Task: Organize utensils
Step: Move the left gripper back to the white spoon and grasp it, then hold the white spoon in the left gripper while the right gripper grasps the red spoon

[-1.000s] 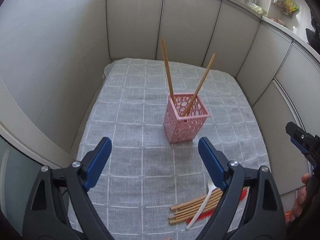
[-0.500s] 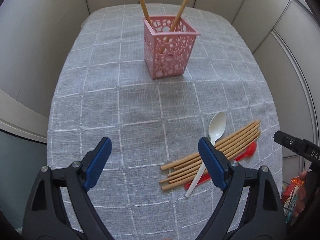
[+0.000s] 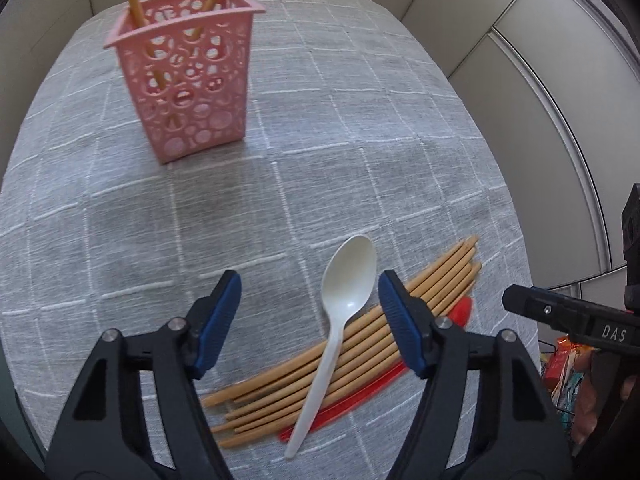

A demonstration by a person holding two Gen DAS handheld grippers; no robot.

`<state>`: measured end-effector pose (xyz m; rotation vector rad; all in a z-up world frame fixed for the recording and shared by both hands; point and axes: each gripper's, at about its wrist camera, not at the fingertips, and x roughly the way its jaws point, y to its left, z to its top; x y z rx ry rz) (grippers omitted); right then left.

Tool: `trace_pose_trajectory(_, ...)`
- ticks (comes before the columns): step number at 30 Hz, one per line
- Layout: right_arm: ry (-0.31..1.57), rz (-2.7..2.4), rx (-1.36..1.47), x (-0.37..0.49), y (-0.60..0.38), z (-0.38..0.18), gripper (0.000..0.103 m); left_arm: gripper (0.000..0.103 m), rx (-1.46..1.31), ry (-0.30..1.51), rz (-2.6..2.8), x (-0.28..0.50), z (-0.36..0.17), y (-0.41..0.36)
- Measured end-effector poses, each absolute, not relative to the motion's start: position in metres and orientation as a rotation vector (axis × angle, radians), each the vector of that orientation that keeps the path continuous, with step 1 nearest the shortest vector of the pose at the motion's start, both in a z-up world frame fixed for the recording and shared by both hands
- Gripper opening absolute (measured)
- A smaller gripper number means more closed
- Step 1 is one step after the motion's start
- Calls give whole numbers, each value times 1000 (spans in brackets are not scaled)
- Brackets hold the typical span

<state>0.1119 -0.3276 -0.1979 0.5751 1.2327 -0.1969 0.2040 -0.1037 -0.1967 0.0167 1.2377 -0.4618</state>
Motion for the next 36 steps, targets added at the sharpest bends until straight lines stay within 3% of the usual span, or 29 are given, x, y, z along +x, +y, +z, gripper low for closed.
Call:
trace_pose_trajectory(6,1252,-219,599,110,-340,-205,85,61,67,1266,-471,206,-209,-132)
trace_pose_trajectory(9,1260,-230,617,108,-348,-208,85,50,128,1247,-465,203,-210,-143)
trace_pose_trajectory(10,1263,-233,618,108,-348,-209,85,40,145,1243,-460,203,-210,-144)
trace_pose_trajectory(11,1267,-235,620,107,-349,-210,85,38,157,1242,-452,203,-210,-145)
trace_pose_trajectory(22,1340,-157,672,114,-320,-229,84,37,92,1170,-396,195,-172,-108)
trace_pose_trajectory(31,1344,-240,535,131,-278,-235,73,37,92,1146,-379,181,-156,-69)
trace_pose_trajectory(34,1340,-240,431,136,-263,-232,64,37,92,1150,-368,178,-158,-62)
trace_pose_trajectory(36,1342,-177,437,139,-256,-232,43,37,87,1154,-363,176,-158,-55)
